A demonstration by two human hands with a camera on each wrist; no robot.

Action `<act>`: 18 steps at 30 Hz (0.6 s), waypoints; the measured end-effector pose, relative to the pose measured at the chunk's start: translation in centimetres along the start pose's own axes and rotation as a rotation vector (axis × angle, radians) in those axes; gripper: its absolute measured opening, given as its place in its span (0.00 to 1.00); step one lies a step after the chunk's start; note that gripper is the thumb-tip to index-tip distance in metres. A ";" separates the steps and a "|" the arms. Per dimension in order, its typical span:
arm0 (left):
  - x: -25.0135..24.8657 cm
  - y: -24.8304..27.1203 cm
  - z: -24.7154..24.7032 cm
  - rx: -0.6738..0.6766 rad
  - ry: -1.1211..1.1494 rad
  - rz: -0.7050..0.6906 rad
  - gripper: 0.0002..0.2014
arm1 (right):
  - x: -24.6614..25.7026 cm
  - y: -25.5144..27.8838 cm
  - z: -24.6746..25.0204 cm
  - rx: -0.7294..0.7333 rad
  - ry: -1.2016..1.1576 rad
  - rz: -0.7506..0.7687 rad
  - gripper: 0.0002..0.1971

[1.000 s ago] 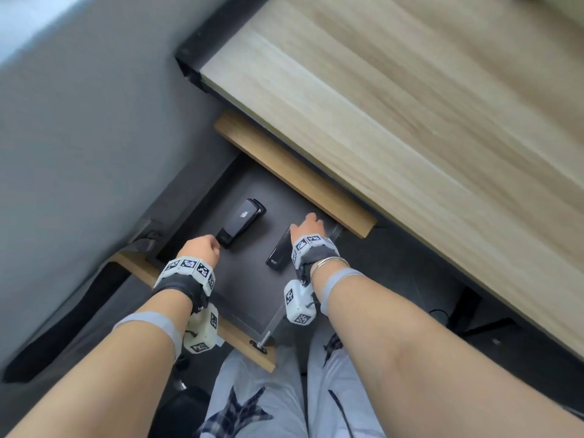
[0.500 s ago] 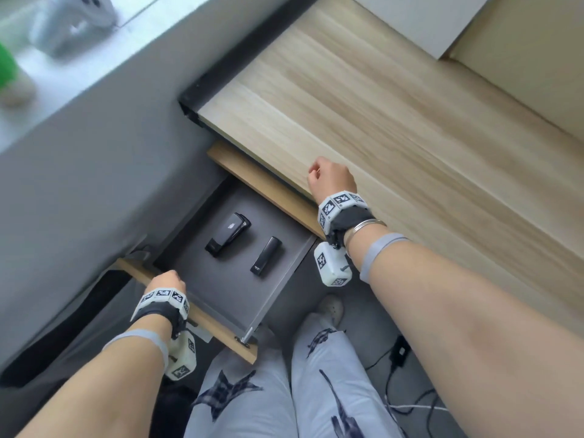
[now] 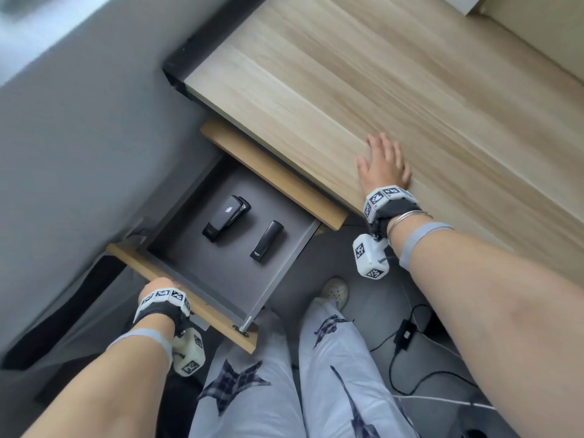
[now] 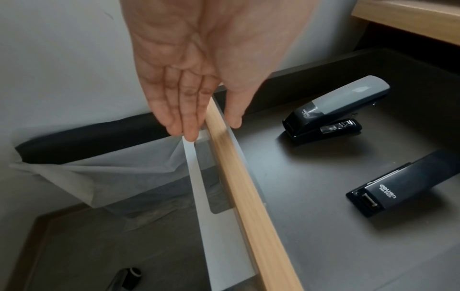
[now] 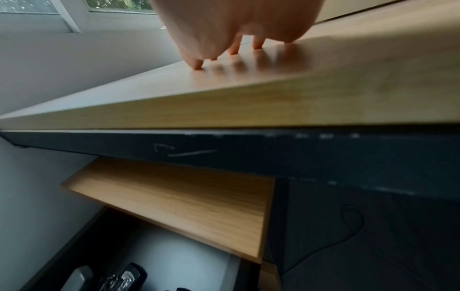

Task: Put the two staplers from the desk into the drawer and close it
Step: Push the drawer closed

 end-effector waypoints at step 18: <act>-9.3 -2.1 5.4 -0.086 0.384 -0.012 0.11 | -1.5 -1.4 -0.2 0.128 0.022 0.088 0.34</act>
Point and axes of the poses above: each hand's wrist, its own y-axis away from the middle knuckle, its own z-axis out of the back of the hand, x = y × z, the point moved 6 cm from there along -y, towards the middle knuckle, and after that the axes turned 3 degrees about -x, right-handed, at the moved point
